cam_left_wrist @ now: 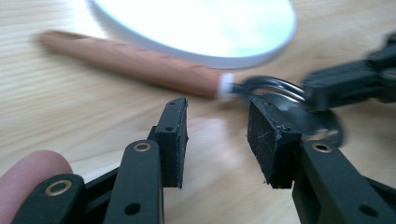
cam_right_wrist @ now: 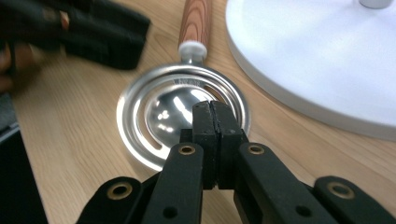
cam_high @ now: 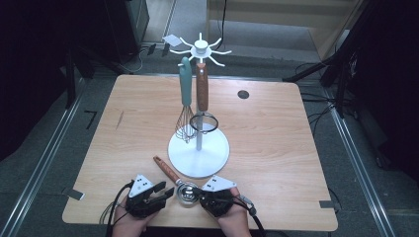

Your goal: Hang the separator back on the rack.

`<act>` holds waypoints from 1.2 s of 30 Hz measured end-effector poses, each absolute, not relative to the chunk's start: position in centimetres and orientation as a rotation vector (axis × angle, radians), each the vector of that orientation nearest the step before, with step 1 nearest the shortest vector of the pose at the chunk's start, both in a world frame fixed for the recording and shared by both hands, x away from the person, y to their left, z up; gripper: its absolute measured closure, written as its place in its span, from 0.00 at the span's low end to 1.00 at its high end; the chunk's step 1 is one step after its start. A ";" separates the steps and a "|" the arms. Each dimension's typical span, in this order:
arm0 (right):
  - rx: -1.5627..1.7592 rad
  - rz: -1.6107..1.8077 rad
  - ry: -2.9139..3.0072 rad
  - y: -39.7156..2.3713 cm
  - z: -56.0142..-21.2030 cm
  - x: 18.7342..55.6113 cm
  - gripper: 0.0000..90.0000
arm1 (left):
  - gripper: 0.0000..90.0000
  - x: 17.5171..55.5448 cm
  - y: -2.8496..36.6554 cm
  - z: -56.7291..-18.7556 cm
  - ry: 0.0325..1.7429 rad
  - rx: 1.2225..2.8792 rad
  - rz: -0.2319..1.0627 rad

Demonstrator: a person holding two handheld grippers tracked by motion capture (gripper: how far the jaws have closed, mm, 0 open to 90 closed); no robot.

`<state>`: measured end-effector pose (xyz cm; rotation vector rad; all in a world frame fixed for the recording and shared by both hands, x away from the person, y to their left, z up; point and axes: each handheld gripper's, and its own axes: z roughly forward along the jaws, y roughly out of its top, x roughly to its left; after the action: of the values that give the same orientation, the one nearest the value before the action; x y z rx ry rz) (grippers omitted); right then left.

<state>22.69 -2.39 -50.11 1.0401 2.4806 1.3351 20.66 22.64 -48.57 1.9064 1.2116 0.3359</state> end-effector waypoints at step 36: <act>1.048 1.240 2.475 -2.7 -46.9 23.5 0.82 | 0.55 22.9 30.7 -48.3 1.378 1.761 0.480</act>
<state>23.47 -2.73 -46.92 1.0477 2.4752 1.2404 22.86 30.66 -48.33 1.7608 1.3778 0.4804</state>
